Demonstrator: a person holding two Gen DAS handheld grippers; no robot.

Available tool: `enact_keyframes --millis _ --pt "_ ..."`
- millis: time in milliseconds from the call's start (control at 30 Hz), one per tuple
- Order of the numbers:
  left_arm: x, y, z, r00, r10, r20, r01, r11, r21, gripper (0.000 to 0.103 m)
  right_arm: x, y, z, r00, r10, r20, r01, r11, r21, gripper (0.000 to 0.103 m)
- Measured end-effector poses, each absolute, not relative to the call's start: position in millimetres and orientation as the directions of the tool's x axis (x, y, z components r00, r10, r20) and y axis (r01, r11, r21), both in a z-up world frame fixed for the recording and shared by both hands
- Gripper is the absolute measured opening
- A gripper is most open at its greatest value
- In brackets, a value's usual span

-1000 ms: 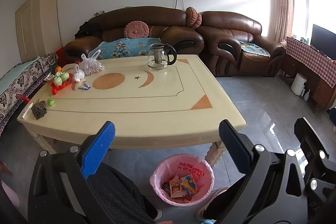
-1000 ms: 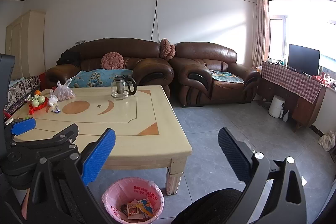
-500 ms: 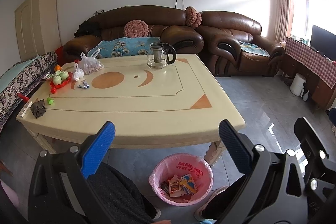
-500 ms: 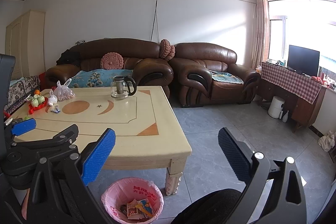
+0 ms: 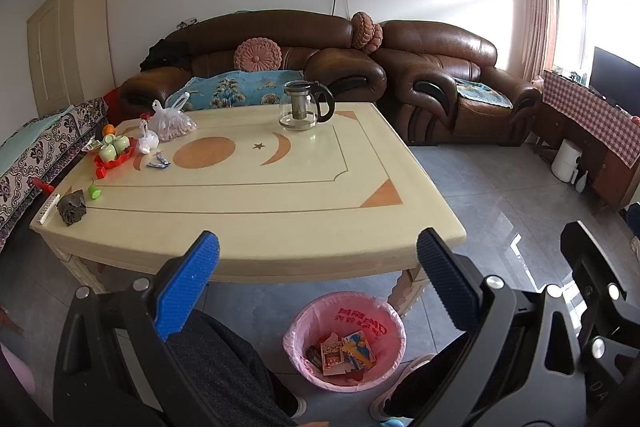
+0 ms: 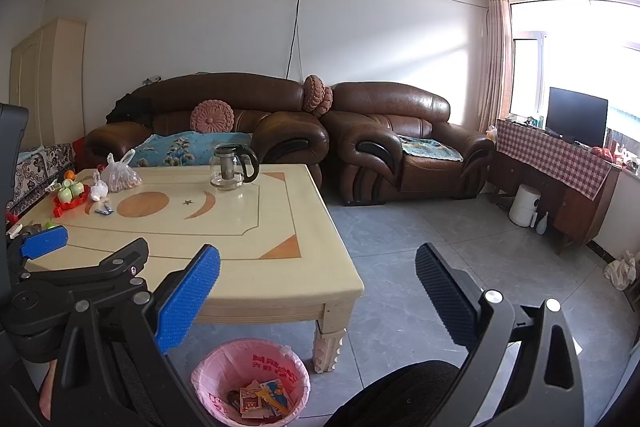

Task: Collect trash

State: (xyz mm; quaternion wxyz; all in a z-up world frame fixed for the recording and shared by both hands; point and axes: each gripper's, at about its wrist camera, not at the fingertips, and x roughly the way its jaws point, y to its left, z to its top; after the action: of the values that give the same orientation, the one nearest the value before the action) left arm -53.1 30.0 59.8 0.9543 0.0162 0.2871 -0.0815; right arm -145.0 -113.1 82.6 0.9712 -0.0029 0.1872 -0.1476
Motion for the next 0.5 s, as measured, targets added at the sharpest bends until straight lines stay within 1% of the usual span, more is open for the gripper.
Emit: enact_keyframes --millis 400,500 --pt "-52.8 30.3 59.0 0.814 -0.156 -0.560 0.170 0.985 -0.027 0.097 -143.9 -112.8 82.1 0.885 -0.282 -0.370 0.282 0.958 -0.055 0.096" --pt "-54.4 29.7 59.9 0.827 -0.144 -0.544 0.164 0.986 -0.012 0.097 -143.4 -112.8 82.2 0.885 -0.284 -0.369 0.283 0.957 -0.057 0.096"
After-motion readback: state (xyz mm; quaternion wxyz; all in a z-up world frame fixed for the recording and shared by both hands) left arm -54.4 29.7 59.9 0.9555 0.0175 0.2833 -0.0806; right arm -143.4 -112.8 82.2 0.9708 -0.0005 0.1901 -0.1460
